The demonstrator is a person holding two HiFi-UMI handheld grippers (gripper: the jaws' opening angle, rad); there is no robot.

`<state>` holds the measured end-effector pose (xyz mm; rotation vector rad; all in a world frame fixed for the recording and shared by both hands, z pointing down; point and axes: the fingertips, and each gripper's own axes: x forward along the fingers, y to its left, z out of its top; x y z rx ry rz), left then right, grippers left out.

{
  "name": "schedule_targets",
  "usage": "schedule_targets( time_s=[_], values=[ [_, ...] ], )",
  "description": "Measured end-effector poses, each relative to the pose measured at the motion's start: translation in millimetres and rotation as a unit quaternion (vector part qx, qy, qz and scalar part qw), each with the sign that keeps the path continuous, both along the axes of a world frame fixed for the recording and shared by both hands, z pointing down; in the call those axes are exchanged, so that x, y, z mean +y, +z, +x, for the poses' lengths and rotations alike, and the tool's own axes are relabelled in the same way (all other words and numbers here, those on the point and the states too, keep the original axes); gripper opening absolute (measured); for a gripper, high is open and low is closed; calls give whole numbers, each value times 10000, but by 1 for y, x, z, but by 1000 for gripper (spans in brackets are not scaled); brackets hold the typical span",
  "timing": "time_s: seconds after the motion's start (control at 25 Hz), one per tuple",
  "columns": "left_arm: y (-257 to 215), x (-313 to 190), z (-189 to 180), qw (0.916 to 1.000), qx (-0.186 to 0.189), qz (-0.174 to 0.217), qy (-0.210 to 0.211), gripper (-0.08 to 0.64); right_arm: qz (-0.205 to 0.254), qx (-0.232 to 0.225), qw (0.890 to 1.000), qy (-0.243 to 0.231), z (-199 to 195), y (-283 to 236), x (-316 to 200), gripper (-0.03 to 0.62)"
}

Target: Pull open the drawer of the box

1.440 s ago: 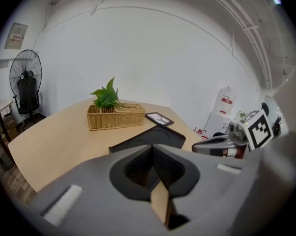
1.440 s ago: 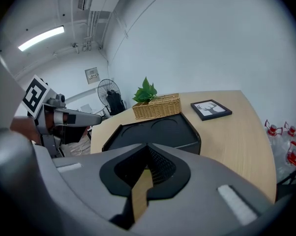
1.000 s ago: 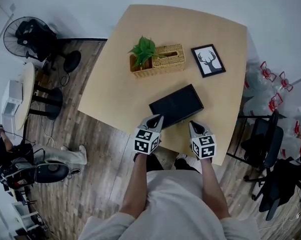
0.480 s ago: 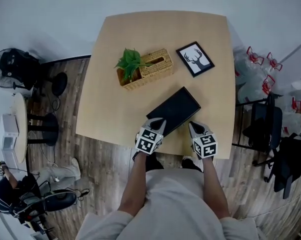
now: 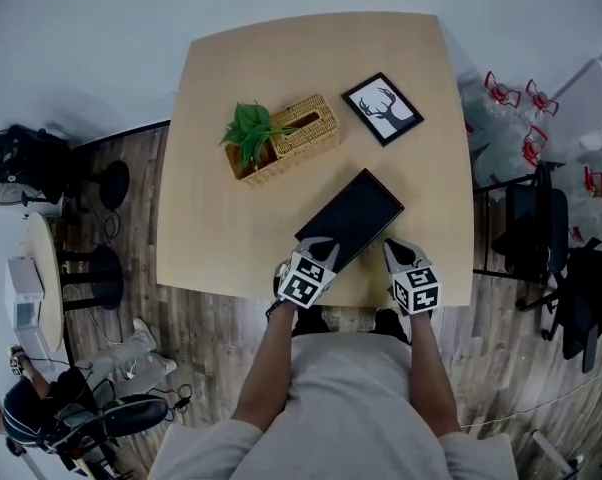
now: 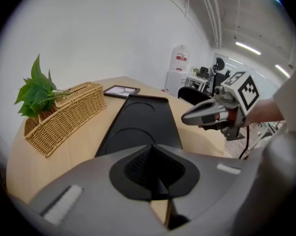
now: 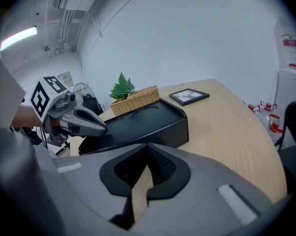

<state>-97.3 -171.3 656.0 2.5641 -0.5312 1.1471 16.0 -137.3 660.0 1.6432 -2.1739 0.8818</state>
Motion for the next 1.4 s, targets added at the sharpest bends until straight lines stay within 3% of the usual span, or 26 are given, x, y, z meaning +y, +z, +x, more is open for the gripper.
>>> schedule_targets(
  time_s=[0.12, 0.44, 0.88, 1.4],
  values=[
    [2, 1, 2, 9997, -154, -5, 198, 52, -14, 74, 9999, -98, -1, 5, 1, -2],
    [1, 1, 1, 9997, -156, -30, 199, 52, -3, 367, 9959, -821, -13, 15, 7, -2],
    [2, 1, 1, 9997, -141, -39, 184, 54, 1, 714, 9788, -1920, -37, 18, 1, 49],
    [2, 0, 2, 9997, -144, -38, 196, 54, -194, 850, 9768, -1957, -46, 33, -1, 83]
  ],
)
